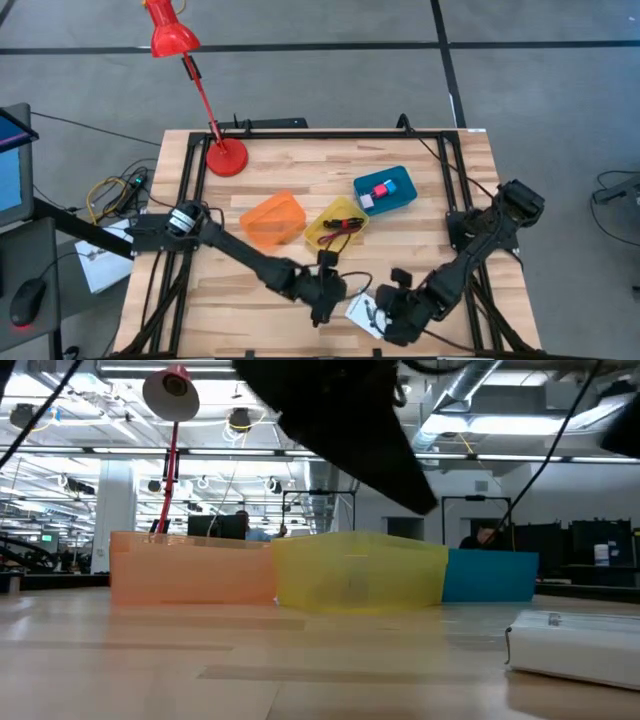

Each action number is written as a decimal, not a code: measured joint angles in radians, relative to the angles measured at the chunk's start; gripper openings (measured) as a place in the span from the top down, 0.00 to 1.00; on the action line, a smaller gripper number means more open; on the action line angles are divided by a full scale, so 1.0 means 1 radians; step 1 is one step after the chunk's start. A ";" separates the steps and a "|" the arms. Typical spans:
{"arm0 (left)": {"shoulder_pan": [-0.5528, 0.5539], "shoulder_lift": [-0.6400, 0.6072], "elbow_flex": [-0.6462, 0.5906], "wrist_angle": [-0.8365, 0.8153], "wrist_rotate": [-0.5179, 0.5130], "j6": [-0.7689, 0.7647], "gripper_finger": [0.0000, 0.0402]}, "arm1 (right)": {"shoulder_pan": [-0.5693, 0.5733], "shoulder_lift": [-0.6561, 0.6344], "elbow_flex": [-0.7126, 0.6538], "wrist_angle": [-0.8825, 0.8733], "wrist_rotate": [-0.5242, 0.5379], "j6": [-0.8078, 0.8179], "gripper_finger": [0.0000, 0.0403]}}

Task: Pick and place items into bin
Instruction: Put the card reader box into the orange bin

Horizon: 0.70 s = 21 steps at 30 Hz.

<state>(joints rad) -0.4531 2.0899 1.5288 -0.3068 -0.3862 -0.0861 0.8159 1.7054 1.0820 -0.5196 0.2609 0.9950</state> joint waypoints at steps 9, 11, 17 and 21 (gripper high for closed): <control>0.071 0.006 -0.080 0.232 0.301 -0.223 0.76 | 0.044 0.002 -0.169 0.286 -0.020 0.179 1.00; 0.094 0.006 -0.080 0.224 0.346 -0.312 0.76 | 0.048 0.002 -0.175 0.292 -0.024 0.182 1.00; 0.135 0.018 -0.078 0.259 0.495 -0.434 0.71 | 0.064 0.002 -0.175 0.297 -0.054 0.132 1.00; 0.133 0.036 -0.077 0.322 0.515 -0.481 0.64 | 0.089 0.002 -0.175 0.302 -0.039 0.080 1.00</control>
<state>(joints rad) -0.3203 2.1260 1.4518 0.0153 0.1287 -0.5671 0.9053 1.7069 0.9073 -0.2172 0.2217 1.0750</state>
